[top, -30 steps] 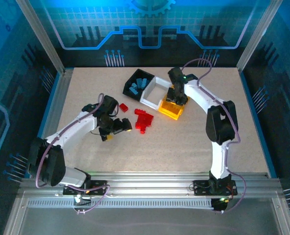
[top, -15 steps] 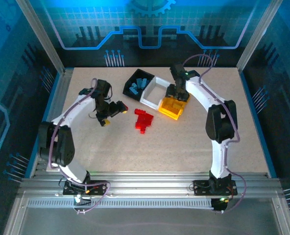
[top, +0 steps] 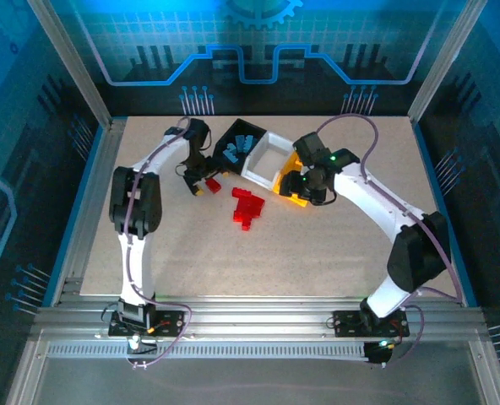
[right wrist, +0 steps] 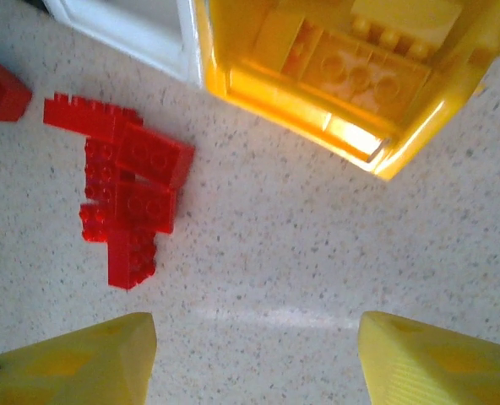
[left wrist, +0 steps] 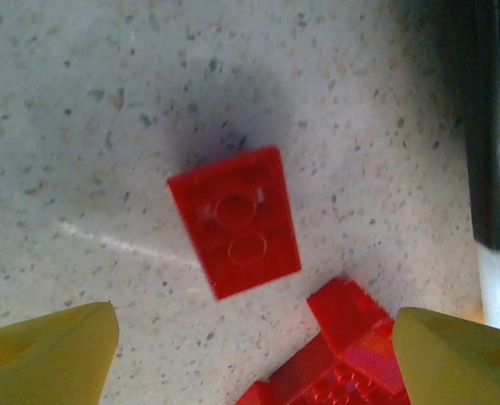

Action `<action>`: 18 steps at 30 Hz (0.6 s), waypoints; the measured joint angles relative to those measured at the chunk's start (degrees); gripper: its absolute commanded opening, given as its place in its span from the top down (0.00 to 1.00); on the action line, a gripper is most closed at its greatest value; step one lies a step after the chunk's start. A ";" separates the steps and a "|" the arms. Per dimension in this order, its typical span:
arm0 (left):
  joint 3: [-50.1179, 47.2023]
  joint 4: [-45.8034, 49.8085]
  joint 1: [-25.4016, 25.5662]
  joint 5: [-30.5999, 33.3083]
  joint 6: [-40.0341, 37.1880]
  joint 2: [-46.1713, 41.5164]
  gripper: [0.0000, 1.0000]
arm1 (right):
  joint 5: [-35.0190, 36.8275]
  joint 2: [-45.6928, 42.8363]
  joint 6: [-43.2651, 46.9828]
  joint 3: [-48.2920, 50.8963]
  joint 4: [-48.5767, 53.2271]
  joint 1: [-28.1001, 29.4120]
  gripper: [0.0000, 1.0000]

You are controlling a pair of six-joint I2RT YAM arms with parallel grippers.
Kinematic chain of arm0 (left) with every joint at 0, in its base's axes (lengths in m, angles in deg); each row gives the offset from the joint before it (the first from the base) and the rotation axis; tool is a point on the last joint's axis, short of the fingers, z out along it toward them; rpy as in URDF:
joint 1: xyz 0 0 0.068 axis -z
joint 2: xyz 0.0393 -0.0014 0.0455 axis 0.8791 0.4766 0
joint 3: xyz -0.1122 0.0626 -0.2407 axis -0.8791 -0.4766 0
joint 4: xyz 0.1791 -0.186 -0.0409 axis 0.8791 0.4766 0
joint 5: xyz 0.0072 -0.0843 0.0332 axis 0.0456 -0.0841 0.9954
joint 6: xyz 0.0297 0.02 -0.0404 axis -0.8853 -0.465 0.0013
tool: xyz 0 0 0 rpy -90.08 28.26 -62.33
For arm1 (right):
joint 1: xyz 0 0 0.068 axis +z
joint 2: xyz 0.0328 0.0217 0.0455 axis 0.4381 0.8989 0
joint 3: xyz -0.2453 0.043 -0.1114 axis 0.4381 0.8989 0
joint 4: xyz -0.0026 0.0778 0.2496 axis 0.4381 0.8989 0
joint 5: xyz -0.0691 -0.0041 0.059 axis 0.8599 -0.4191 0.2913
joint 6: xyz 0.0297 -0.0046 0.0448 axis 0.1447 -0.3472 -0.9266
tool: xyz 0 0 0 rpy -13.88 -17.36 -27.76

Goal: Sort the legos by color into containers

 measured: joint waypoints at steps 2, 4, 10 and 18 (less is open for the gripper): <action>3.28 1.40 0.00 0.59 0.33 2.56 0.16 | -0.13 -1.31 -0.70 1.99 -0.44 0.74 0.35; 5.53 2.62 0.00 0.98 0.85 4.44 0.18 | -0.13 -2.75 -1.40 3.74 -0.44 0.85 0.35; 6.32 4.70 0.00 1.79 1.68 7.52 0.29 | 0.24 -6.10 -2.45 6.45 -0.70 0.79 0.35; 5.77 6.78 -0.50 3.56 2.69 8.26 0.60 | 0.24 -8.66 -2.49 9.73 -0.96 0.35 0.35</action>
